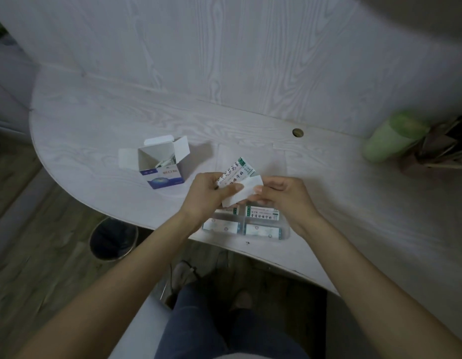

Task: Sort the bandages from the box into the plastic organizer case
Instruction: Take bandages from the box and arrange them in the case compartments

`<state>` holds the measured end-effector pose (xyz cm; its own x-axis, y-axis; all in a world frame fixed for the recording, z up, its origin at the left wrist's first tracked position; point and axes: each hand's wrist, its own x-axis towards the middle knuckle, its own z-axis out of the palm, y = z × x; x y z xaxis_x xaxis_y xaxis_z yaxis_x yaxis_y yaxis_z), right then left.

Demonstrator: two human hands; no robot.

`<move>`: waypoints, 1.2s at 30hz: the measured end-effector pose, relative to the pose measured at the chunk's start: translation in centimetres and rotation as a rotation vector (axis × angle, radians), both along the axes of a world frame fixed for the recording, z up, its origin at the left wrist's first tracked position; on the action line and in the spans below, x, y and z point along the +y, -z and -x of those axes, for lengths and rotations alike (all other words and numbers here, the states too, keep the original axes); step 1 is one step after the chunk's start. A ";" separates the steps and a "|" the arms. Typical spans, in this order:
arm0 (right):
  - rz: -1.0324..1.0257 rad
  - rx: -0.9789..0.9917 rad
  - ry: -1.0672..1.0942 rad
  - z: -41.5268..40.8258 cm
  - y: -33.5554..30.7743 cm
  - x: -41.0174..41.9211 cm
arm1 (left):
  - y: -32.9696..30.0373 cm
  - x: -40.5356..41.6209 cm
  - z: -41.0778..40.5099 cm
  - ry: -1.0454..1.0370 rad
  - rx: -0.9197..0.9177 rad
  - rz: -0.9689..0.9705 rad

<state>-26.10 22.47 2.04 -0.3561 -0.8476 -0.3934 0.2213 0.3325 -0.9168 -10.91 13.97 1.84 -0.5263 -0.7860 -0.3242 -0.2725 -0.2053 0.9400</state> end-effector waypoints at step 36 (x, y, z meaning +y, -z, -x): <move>-0.043 0.046 0.060 2.1 2.1 4.0 | 0.4 2.2 1.6 0.007 0.095 -0.242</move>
<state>-28.17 26.42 -0.08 -0.4248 -0.8066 -0.4111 0.1999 0.3594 -0.9115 -12.53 16.14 1.39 -0.5683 -0.6881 -0.4513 -0.1874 -0.4258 0.8852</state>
